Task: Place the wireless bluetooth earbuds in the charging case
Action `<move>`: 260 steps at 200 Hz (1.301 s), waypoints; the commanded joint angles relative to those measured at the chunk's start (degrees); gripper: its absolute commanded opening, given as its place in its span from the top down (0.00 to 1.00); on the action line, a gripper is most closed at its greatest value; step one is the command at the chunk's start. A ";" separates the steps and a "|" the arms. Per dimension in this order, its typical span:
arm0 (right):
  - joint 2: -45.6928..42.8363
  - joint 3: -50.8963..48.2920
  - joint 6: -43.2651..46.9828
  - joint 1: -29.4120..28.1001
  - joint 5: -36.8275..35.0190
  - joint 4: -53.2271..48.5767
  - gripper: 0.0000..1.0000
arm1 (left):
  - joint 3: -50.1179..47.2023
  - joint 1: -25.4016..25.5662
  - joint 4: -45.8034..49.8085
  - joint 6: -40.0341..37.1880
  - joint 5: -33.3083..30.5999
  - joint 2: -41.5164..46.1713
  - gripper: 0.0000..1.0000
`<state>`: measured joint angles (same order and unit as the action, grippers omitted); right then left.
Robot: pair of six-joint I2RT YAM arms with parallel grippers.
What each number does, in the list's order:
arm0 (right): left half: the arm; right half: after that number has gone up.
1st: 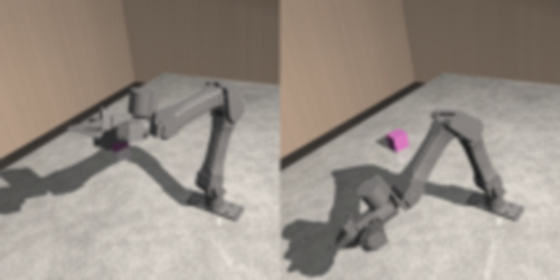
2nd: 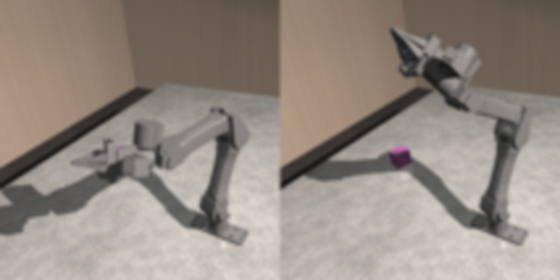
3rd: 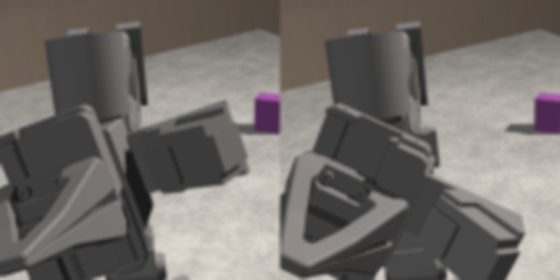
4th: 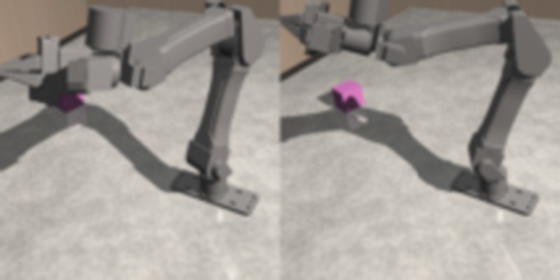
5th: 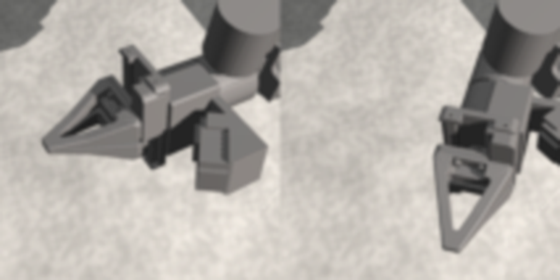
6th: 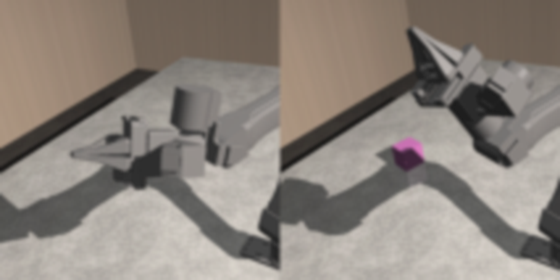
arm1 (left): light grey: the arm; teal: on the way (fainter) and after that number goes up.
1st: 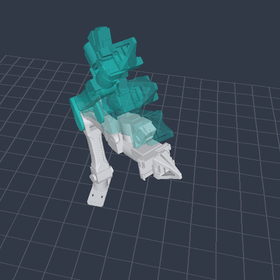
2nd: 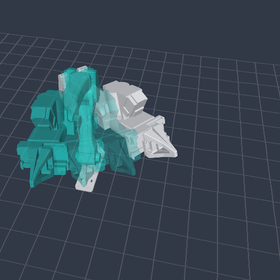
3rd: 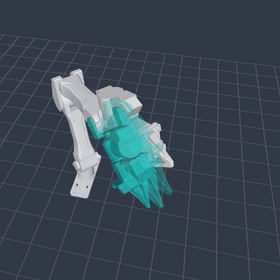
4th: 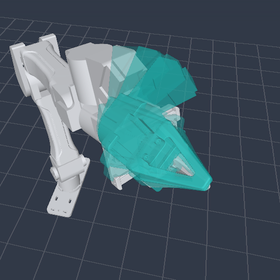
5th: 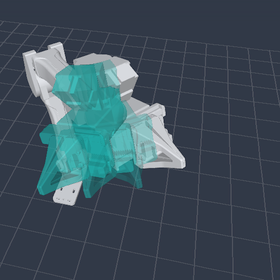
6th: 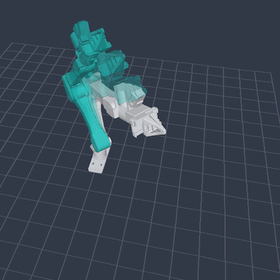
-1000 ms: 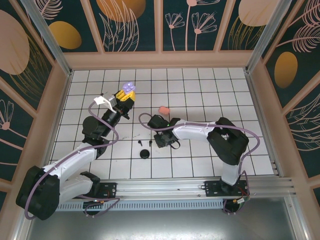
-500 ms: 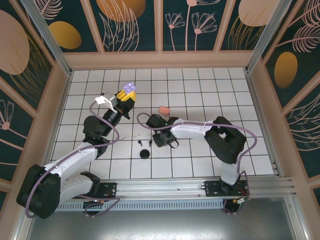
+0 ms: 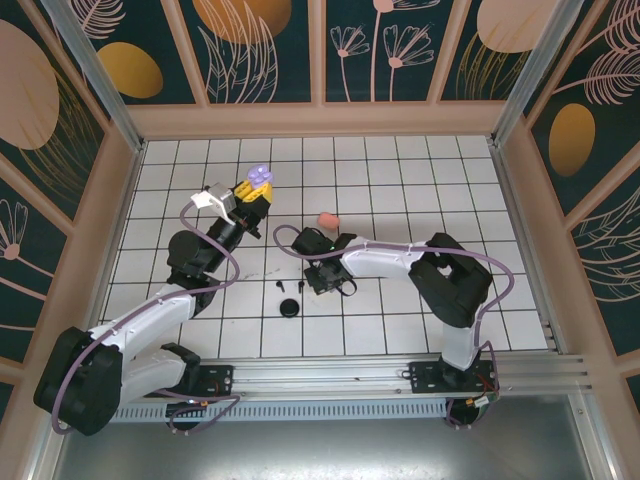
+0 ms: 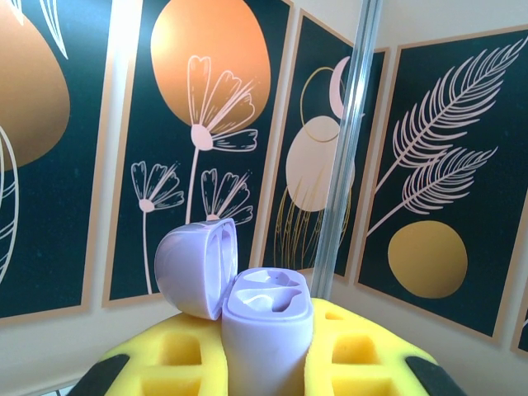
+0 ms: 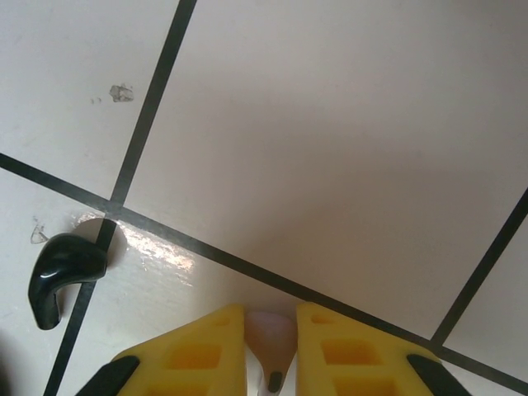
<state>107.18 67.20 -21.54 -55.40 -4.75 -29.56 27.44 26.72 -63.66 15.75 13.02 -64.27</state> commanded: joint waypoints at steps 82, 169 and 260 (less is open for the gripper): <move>-16.04 7.06 -1.19 3.58 -6.66 -3.43 0.83 | 2.00 -0.10 -0.50 -3.15 5.67 1.12 1.00; -26.20 22.13 5.18 8.31 -4.27 -4.55 0.83 | 1.58 0.13 -1.30 -8.06 14.87 -1.54 1.00; -32.25 18.91 13.79 5.64 8.62 7.08 0.83 | 4.26 4.82 0.00 -11.44 20.44 -6.75 1.00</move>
<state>78.04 88.66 -10.72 -48.82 -0.93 -27.97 28.88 30.13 -62.72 6.17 31.16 -69.76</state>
